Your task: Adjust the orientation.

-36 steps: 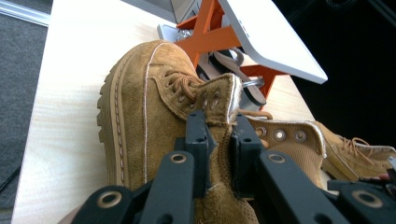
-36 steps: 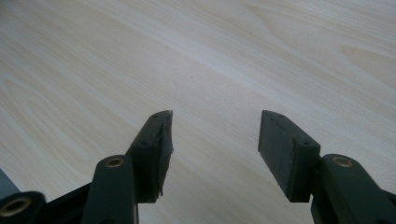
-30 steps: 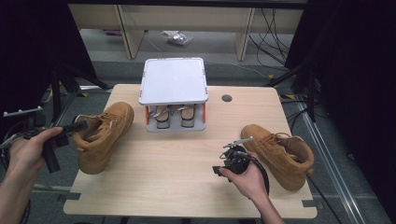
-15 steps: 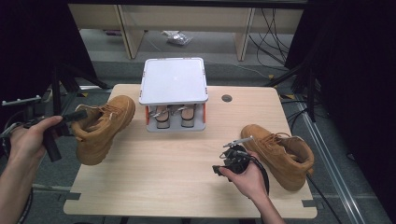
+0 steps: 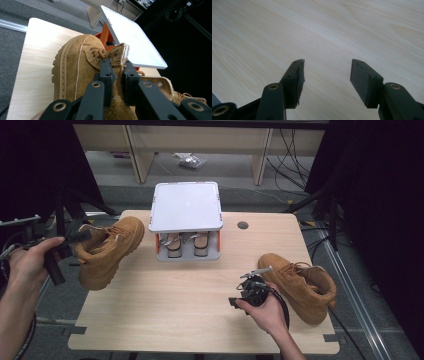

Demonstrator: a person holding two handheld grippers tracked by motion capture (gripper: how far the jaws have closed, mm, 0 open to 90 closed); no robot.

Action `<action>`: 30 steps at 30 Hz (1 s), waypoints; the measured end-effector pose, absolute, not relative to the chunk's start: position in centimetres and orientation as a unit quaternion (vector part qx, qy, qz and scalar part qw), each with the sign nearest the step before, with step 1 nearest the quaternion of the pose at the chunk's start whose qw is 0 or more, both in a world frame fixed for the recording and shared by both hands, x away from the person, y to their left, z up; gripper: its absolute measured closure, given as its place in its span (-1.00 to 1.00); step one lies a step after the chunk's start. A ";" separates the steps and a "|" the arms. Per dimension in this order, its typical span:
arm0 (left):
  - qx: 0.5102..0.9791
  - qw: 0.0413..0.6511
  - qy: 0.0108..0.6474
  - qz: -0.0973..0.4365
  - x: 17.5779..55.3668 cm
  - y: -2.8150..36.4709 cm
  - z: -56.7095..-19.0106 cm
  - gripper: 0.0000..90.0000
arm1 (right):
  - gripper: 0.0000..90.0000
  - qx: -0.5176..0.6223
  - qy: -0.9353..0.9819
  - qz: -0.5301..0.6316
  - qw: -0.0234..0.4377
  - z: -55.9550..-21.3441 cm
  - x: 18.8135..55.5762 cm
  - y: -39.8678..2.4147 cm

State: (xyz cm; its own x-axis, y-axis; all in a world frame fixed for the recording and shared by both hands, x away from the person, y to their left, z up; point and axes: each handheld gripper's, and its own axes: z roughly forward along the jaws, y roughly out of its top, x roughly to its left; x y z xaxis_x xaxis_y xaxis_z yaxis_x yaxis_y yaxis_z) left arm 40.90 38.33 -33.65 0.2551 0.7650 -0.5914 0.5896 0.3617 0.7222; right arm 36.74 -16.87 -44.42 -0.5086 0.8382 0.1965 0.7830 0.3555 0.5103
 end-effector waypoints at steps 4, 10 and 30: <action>0.554 0.565 0.606 0.080 41.0 38.6 -33.4 0.80 | 0.01 0.492 0.822 0.282 0.049 -44.3 36.8 -16.9; 0.543 0.572 0.609 0.082 41.3 38.8 -33.1 0.80 | 0.02 0.491 0.822 0.284 0.047 -44.4 36.7 -16.8; 0.518 0.595 0.609 0.085 42.7 38.8 -32.1 0.80 | 0.02 0.494 0.817 0.291 0.050 -44.5 36.5 -17.0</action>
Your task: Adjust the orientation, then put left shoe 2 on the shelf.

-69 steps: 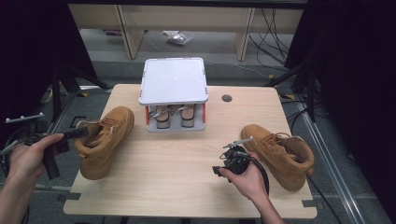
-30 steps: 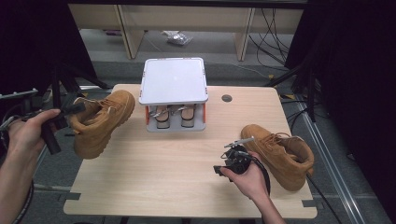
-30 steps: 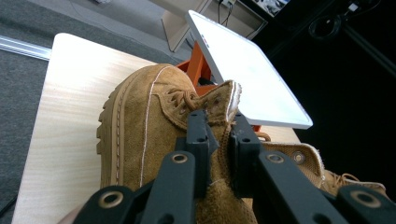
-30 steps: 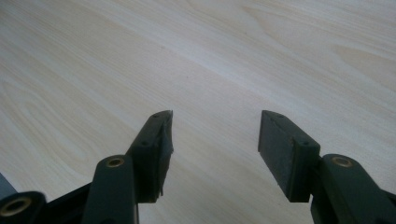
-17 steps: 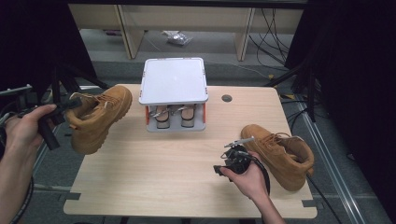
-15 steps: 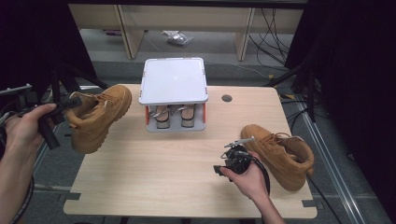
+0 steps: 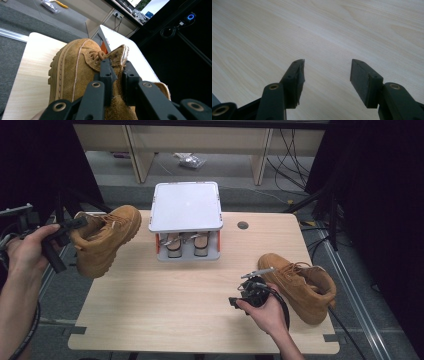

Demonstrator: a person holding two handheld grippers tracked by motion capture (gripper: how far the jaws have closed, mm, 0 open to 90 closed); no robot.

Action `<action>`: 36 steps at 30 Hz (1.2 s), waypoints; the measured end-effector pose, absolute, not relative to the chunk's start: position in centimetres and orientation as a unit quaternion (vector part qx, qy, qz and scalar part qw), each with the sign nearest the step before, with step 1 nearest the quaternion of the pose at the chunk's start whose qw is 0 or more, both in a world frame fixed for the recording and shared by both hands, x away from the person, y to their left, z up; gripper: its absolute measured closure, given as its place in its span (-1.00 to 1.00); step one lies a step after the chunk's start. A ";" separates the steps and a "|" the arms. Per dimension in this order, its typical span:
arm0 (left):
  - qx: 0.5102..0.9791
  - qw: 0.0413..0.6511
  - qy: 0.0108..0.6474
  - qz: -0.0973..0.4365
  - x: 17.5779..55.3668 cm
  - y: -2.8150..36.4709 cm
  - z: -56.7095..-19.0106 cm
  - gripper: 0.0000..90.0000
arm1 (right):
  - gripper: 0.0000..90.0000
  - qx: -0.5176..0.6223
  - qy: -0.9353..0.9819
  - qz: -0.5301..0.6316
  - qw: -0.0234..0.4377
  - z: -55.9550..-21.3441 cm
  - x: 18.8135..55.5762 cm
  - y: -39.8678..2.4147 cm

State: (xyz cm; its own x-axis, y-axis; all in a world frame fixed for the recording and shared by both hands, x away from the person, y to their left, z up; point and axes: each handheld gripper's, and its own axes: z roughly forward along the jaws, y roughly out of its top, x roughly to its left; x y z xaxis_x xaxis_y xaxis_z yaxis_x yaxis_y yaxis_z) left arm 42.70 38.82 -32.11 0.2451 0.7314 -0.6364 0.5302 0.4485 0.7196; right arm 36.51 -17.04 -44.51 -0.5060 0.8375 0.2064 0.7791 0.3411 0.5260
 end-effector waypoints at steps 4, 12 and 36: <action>0.515 0.600 0.606 0.084 43.1 38.7 -31.8 0.80 | 0.02 0.494 0.816 0.295 0.049 -44.5 36.4 -17.2; 0.507 0.608 0.604 0.092 44.0 38.5 -31.3 0.80 | 0.02 0.498 0.812 0.300 0.050 -44.5 36.4 -17.7; 0.484 0.633 0.597 0.095 46.3 37.5 -29.4 0.80 | 0.02 0.504 0.805 0.310 0.051 -44.6 36.4 -17.8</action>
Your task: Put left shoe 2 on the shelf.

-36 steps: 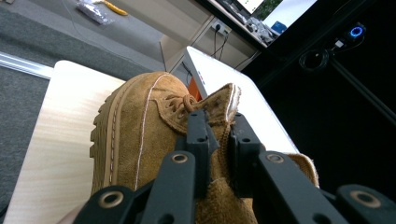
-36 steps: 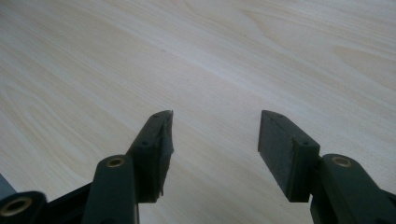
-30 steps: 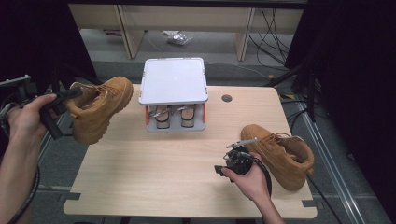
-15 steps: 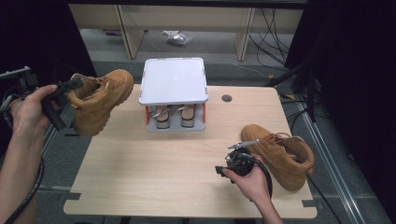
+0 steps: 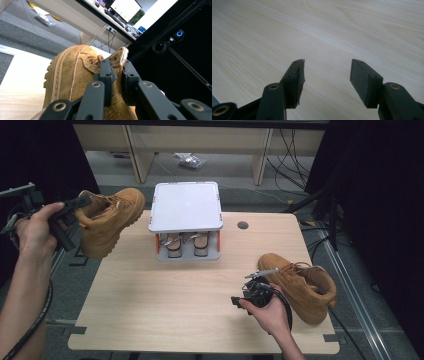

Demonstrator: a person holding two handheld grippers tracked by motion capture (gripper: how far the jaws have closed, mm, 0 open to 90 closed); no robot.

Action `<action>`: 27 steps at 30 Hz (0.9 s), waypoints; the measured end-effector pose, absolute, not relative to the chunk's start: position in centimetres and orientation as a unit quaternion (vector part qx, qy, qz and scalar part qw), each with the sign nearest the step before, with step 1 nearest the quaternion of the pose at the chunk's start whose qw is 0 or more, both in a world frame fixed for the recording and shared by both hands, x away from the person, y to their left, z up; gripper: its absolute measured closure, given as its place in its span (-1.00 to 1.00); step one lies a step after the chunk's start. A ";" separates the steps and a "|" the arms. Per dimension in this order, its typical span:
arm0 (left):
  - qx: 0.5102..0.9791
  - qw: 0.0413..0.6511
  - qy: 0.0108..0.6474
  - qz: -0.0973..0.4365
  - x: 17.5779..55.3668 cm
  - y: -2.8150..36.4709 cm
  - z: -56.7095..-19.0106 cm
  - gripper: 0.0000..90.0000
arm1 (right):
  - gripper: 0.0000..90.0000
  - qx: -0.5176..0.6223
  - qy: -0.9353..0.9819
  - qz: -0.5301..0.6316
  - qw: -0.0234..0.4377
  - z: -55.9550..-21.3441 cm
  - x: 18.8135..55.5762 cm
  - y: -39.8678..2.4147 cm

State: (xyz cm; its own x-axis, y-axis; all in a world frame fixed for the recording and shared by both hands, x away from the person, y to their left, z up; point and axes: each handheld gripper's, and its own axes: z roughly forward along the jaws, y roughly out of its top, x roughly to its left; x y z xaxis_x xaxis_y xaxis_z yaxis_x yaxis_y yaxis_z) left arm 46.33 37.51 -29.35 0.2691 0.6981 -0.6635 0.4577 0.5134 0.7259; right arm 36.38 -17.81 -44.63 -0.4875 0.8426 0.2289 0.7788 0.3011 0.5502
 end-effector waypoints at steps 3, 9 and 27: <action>0.483 0.636 0.595 0.092 46.7 37.3 -29.1 0.80 | 0.02 0.501 0.807 0.309 0.054 -44.7 36.5 -17.9; 0.479 0.644 0.590 0.089 47.2 36.8 -28.3 0.80 | 0.02 0.498 0.808 0.309 0.053 -44.8 36.4 -17.5; 0.482 0.656 0.575 0.089 48.3 35.3 -26.4 0.80 | 0.02 0.499 0.810 0.305 0.052 -44.8 36.5 -17.6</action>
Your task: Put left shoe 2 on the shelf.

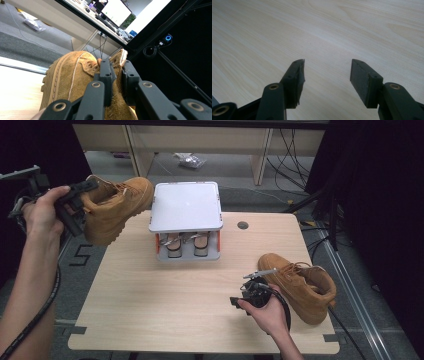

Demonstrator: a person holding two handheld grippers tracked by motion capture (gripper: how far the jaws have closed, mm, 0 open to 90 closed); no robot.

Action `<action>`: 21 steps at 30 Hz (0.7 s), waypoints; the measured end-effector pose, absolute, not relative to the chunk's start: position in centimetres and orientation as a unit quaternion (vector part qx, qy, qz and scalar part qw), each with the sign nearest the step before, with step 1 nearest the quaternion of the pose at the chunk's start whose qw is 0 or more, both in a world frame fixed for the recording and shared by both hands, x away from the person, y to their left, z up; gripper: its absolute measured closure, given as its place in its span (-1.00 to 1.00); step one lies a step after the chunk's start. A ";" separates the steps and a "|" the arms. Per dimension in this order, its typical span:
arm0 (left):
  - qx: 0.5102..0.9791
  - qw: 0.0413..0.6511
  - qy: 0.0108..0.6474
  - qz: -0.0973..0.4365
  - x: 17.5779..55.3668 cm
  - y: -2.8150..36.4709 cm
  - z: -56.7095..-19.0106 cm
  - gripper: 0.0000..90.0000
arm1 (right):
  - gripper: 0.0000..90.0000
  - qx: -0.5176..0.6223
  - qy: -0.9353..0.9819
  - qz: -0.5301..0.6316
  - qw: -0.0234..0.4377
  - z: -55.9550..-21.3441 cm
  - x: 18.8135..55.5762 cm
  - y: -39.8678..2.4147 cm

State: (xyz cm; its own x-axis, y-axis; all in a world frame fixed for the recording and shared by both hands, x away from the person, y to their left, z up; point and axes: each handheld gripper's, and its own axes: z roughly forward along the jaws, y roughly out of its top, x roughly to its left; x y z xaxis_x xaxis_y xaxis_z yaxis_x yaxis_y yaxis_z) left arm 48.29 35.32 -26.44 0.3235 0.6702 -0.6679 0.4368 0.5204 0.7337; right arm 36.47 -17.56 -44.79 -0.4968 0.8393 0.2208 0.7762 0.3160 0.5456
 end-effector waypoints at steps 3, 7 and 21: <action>0.482 0.657 0.573 0.086 48.5 35.0 -26.3 0.80 | 0.02 0.498 0.811 0.303 0.052 -44.7 36.4 -17.6; 0.480 0.661 0.571 0.083 48.8 34.6 -26.2 0.80 | 0.02 0.500 0.809 0.304 0.052 -44.7 36.4 -17.7; 0.484 0.662 0.568 0.073 50.0 32.9 -25.8 0.80 | 0.02 0.500 0.808 0.307 0.053 -45.0 36.4 -17.7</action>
